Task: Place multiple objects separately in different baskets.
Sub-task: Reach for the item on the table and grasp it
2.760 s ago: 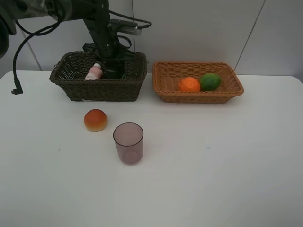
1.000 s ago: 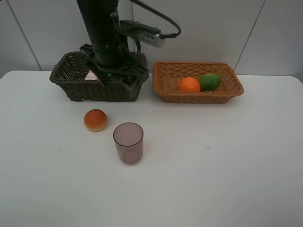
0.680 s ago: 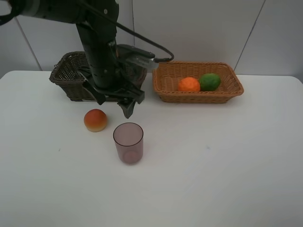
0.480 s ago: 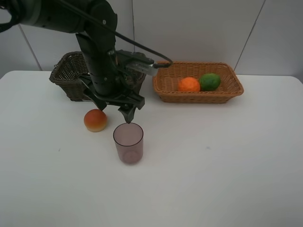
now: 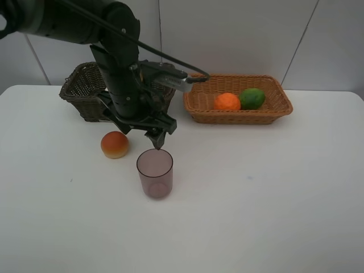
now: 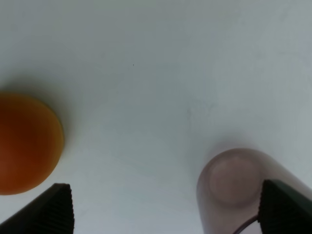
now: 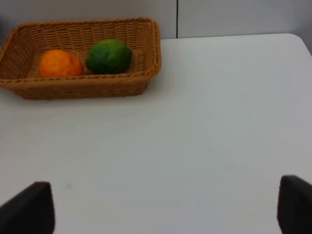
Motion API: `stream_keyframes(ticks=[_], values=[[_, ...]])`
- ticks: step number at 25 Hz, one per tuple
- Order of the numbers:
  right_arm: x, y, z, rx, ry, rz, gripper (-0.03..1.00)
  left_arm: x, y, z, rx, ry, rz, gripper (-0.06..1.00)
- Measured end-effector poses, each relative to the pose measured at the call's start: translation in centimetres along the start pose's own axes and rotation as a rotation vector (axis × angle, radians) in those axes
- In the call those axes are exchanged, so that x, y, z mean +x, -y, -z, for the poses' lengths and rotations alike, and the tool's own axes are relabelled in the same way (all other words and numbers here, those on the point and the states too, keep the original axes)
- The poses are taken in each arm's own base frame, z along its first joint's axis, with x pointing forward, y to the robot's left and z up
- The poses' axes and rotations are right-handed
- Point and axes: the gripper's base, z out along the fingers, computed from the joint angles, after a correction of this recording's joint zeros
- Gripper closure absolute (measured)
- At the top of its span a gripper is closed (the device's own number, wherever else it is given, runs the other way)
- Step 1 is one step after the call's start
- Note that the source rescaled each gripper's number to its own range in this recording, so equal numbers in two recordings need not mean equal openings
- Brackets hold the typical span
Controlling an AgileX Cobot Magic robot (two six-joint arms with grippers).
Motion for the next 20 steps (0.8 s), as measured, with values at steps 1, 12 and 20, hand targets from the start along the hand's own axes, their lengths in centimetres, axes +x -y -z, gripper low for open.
stream_keyframes(ticks=[1,12,20], values=[[0.0,0.0,0.0,0.000,0.000,0.000,0.00,0.0,0.0,0.1,0.000,0.002,-0.001,-0.03],[0.0,0.0,0.0,0.000,0.000,0.000,0.00,0.4,-0.1,2.9,0.004,0.074,-0.007,-0.03],[0.0,0.0,0.0,0.000,0.000,0.000,0.00,1.6,1.2,2.1,0.002,0.035,-0.051,-0.03]])
